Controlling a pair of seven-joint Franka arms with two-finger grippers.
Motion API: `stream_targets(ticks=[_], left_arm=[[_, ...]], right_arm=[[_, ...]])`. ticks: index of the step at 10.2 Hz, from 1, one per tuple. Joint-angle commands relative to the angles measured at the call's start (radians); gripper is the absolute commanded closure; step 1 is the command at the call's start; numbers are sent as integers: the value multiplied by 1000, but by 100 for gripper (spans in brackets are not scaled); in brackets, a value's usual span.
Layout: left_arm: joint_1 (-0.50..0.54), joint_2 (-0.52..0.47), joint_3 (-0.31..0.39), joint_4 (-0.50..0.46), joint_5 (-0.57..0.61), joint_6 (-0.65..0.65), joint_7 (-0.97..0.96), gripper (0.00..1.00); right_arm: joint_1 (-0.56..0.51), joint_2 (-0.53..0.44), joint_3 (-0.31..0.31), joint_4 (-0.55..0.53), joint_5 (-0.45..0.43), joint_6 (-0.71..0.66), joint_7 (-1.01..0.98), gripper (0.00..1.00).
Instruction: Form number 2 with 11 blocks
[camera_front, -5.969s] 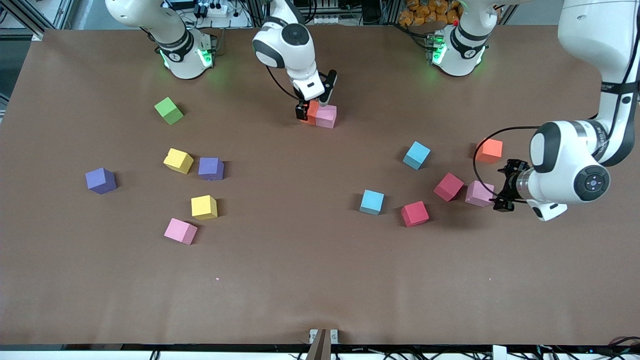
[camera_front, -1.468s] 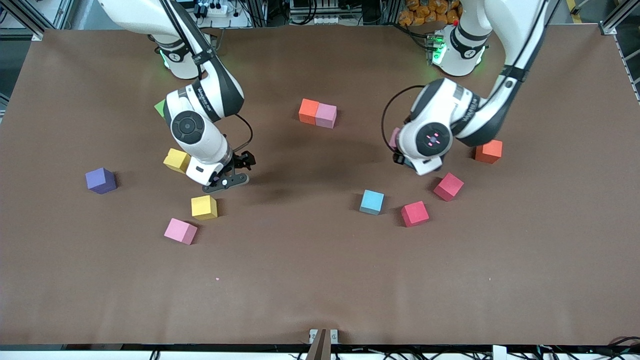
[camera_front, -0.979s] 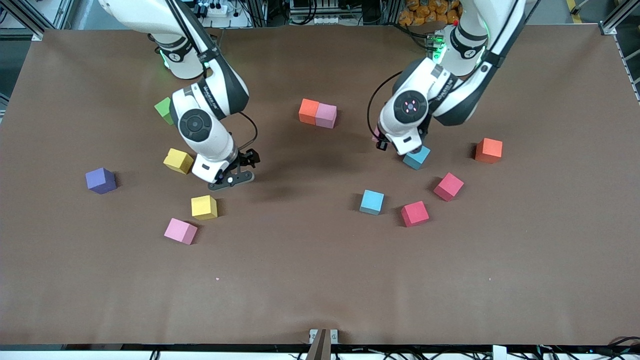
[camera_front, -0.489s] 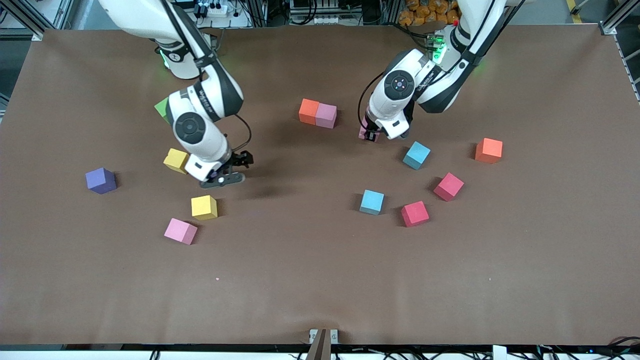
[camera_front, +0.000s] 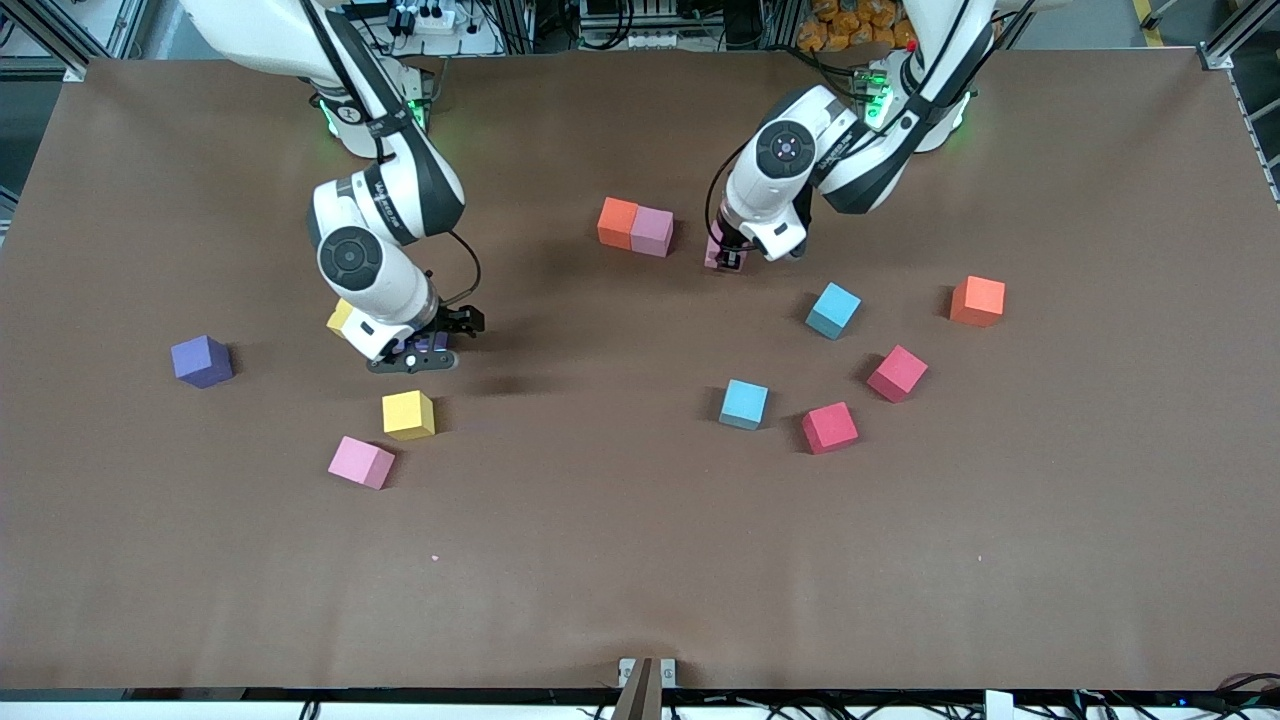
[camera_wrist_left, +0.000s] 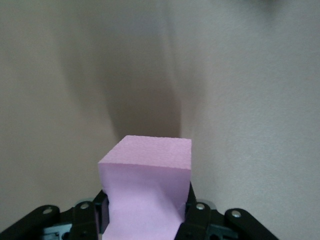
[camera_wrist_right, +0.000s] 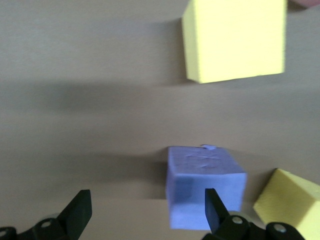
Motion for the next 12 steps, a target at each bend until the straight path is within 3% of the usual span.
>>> stream_targets(ticks=[1,5,7,12], left_arm=[[0,23,-15,-11,-9,44,-64,79],[-34,35,-14,-6,-4,52,-169,79],[-42,37,-12,-3,103,46,-194,79],[-56,92,-11,24,241,46,-274,77]], right_arm=[[-25,-48,-29,-40,-16,-3,-58,0],[-64,-25,-27,-48,-16,-2,-104,0],[-64,-9,-26,-48,-15,3,-101,0],[-56,47,-23,-50,-2,30,-94,0]])
